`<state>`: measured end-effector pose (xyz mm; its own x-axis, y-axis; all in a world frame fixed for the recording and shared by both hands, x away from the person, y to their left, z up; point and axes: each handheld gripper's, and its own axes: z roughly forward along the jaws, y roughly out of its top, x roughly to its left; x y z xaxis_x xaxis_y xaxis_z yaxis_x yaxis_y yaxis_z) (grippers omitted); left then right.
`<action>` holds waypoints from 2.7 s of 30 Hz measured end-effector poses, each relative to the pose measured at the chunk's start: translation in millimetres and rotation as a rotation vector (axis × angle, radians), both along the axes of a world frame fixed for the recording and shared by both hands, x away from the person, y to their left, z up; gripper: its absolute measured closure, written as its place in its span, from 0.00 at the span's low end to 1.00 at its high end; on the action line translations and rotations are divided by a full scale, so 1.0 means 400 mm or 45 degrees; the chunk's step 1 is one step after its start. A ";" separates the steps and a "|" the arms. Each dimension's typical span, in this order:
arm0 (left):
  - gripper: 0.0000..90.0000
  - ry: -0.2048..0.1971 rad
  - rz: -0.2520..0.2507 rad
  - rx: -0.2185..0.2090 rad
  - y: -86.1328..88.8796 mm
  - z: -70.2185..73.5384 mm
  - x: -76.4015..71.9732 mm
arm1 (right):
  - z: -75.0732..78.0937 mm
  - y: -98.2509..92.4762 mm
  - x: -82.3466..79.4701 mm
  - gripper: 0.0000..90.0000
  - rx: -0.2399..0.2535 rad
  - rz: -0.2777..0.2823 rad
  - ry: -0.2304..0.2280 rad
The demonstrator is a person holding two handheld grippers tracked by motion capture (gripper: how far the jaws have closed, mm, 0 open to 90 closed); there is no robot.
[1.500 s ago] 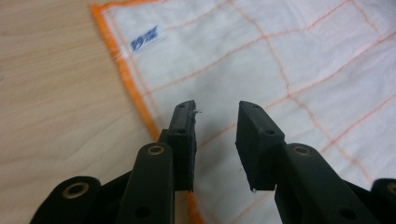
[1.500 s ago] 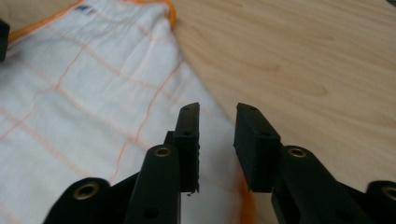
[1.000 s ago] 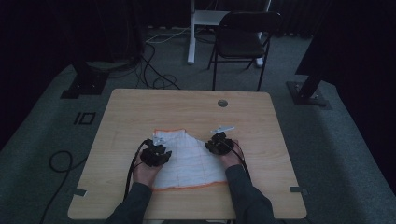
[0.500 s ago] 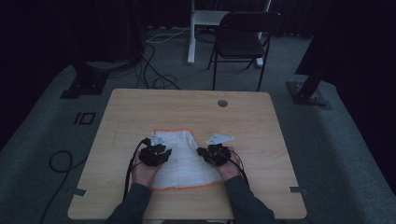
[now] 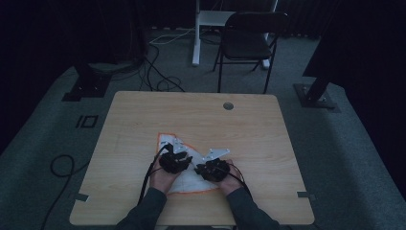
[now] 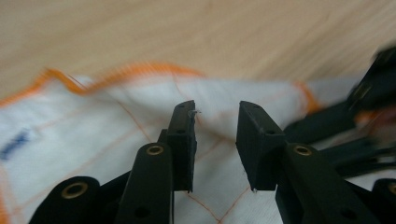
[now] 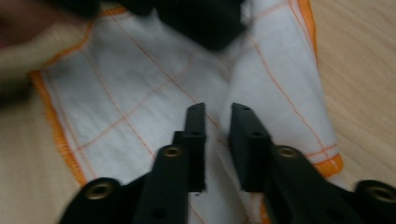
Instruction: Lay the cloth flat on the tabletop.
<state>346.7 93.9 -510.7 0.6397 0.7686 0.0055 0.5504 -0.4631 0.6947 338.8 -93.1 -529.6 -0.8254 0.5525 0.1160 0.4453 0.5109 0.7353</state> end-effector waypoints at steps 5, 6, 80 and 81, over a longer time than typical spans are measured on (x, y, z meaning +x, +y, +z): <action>0.76 0.083 0.000 0.057 -0.007 -0.041 0.012 | 0.039 -0.034 0.012 0.77 0.075 -0.037 -0.033; 0.76 0.083 0.000 0.057 -0.007 -0.041 0.012 | 0.039 -0.034 0.012 0.77 0.075 -0.037 -0.033; 0.71 0.071 -0.052 0.036 0.010 -0.031 -0.038 | 0.071 -0.150 0.071 0.74 0.009 -0.360 -0.067; 0.72 0.073 -0.090 0.033 -0.007 -0.030 -0.045 | 0.064 -0.146 0.071 0.74 -0.016 -0.355 -0.068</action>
<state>328.6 90.9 -522.6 0.6924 0.7214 -0.0136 0.5542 -0.5197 0.6502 367.3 -151.3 -504.0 -0.6464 0.7600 0.0677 0.5305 0.3839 0.7558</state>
